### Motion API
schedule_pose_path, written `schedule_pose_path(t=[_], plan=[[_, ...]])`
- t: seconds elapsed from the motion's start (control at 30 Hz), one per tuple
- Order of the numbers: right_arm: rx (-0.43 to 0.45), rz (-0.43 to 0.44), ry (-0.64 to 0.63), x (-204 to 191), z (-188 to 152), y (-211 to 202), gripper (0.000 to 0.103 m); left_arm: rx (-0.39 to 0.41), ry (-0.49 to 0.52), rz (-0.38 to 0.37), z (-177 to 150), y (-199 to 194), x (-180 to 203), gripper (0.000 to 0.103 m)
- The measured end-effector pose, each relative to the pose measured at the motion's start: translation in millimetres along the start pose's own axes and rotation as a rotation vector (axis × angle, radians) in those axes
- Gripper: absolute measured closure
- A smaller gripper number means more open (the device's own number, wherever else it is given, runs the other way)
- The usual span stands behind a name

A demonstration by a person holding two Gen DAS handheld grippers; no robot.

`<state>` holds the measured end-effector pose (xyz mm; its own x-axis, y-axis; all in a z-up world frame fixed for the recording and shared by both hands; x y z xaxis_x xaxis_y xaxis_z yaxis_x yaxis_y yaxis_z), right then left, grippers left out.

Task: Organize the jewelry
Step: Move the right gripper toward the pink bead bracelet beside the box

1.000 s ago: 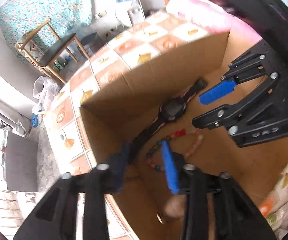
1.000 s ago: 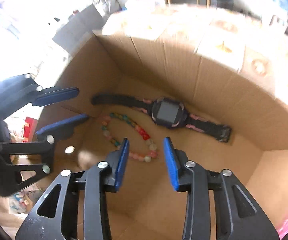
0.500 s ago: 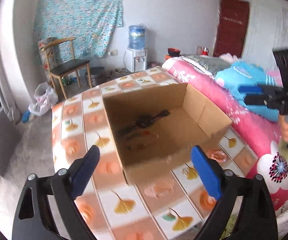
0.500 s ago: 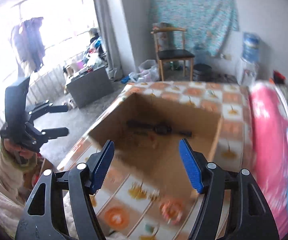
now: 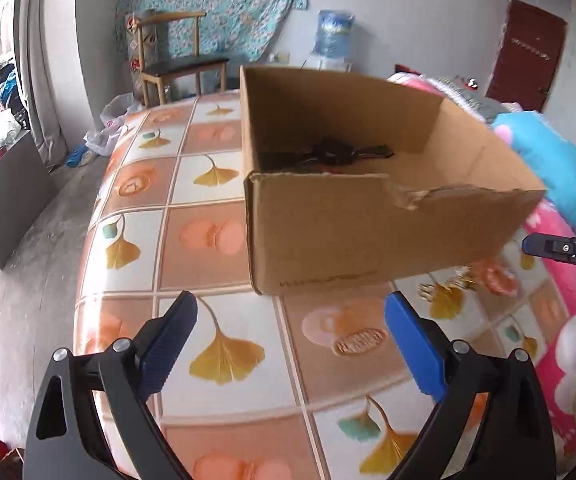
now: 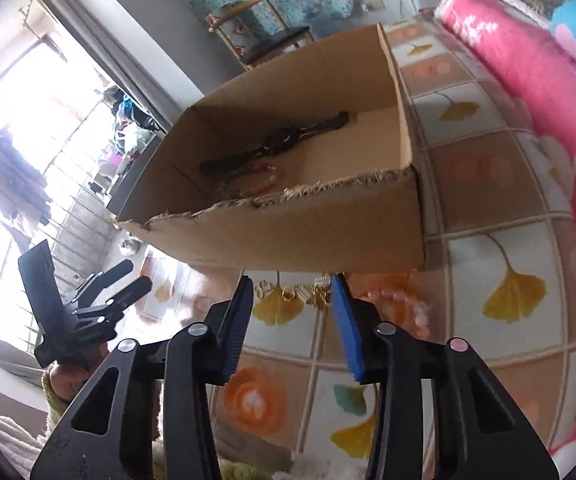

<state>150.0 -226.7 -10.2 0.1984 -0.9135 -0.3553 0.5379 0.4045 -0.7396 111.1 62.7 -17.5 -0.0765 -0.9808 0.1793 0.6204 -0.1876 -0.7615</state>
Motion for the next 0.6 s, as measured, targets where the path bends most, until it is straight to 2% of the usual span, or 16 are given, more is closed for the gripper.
schedule_pose_path(t=[0.2, 0.33, 0.47, 0.6], plan=[[0.003, 0.018, 0.028, 13.9, 12.7, 5.2, 0.074, -0.008, -0.052, 0.002, 10.7, 23.3, -8.6, 0.010], [0.012, 0.018, 0.033, 18.4, 15.1, 7.0, 0.074, -0.005, -0.081, -0.004, 18.6, 34.2, -17.7, 0.009], [0.010, 0.006, 0.028, 20.2, 19.4, 12.9, 0.074, -0.004, -0.112, -0.048, 24.9, 42.0, -23.4, 0.009], [0.015, -0.018, 0.005, 16.5, 20.2, 11.2, 0.074, 0.007, -0.118, -0.050, 27.4, 43.8, -23.8, 0.009]])
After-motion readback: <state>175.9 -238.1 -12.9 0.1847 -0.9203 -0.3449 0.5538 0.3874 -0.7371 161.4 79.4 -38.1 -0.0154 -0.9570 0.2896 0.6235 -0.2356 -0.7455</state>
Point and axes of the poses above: each gripper's, at about its wrist camera, not at the fingertips, and y roughly the way its jaws point, x to its right, z to its top, the point moved 2 cm from there along y, roughly the way its jaws point, and after that the axes turned 9 degrees about -y, right-handed, at the moved point
